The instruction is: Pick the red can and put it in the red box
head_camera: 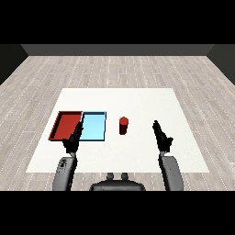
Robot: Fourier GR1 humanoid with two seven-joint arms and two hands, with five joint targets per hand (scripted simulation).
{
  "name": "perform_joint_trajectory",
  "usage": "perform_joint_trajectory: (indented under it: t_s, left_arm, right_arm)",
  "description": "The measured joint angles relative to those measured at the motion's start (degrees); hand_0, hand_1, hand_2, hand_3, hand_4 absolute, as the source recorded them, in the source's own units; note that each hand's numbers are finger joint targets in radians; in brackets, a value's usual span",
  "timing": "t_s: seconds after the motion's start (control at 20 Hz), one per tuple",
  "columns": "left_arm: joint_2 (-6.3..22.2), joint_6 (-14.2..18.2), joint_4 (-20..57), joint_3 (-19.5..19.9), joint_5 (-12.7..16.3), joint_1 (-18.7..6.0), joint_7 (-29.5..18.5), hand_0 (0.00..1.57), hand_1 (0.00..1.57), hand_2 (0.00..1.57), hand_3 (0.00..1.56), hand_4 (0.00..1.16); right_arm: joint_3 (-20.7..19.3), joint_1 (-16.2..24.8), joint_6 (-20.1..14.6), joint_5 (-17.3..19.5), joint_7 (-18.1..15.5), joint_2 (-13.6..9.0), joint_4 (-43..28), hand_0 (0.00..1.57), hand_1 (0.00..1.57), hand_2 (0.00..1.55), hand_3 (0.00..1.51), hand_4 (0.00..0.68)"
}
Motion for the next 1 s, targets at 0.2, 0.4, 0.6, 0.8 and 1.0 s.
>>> perform_joint_trajectory:
  t_s: [0.2, 0.4, 0.6, 0.8, 1.0]
  left_arm:
    - [0.2, -0.6, -0.2, 0.4, 0.1, -0.7, 1.6, 0.0, 0.0, 0.0, 0.0, 0.0]
    - [0.4, -1.2, -3.5, 1.9, 1.4, -3.1, -1.8, 0.0, 0.0, 0.0, 0.0, 0.0]
    - [-0.5, -2.1, -4.7, 2.2, 1.8, -1.9, -11.8, 0.0, 0.0, 0.0, 0.0, 0.0]
    - [-0.8, -2.9, -3.0, 2.8, 1.9, -2.3, -17.7, 0.0, 0.0, 0.0, 0.0, 0.0]
    - [-0.5, -3.2, -0.2, 3.7, 2.0, -4.1, -20.3, 0.0, 0.0, 0.0, 0.0, 0.0]
  right_arm:
    - [-2.5, -2.4, 2.1, -1.6, -0.2, -1.0, 3.0, 0.0, 0.0, 0.0, 0.0, 0.0]
    - [-4.5, -5.5, 4.5, -4.2, -4.3, -1.6, 3.7, 0.0, 0.0, 0.0, 0.0, 0.0]
    - [-6.9, -6.5, 8.3, -7.0, -12.5, -2.8, 5.1, 0.0, 0.0, 0.0, 0.0, 0.0]
    - [-8.4, -8.1, 10.3, -7.5, -18.7, -3.4, 9.7, 0.0, 0.0, 0.0, 0.0, 0.0]
    - [-8.9, -8.5, 11.0, -7.4, -21.1, -3.6, 11.3, 0.0, 0.0, 0.0, 0.0, 0.0]
